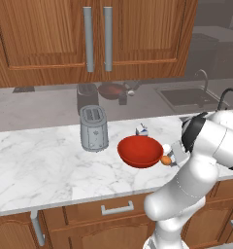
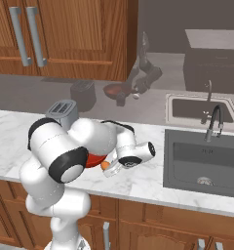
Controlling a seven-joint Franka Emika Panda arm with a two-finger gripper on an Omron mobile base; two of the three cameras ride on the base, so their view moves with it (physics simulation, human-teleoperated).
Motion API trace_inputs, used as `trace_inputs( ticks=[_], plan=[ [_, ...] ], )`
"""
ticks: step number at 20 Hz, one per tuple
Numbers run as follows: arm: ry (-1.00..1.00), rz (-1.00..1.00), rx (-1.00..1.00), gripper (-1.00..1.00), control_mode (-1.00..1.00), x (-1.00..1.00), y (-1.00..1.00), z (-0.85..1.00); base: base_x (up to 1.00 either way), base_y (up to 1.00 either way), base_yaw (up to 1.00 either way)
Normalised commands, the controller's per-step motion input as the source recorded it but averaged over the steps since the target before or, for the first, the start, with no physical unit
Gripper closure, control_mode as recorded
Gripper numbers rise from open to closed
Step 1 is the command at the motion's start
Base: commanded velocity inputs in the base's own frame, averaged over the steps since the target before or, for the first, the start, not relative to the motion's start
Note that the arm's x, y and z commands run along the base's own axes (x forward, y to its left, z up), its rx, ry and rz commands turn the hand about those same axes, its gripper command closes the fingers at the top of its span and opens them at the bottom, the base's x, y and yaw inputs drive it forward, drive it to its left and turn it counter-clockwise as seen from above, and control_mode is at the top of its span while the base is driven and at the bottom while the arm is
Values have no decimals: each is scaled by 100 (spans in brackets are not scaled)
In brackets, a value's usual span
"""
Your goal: Gather the eggs and milk located in the vicinity of the sink area and place them right next to the bowl.
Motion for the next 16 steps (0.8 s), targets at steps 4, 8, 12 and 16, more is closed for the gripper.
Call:
trace_inputs(
  ticks=[4,8,12,16],
  plan=[
    [0,0,0,-100,-100,0,-4,0,0,0,0],
    [0,0,0,-100,-100,0,-5,0,0,0,0],
    [0,0,0,-100,-100,-5,-38,9,0,0,0],
    [0,-1,0,-100,-100,-2,-45,34,0,0,0]
  ],
)
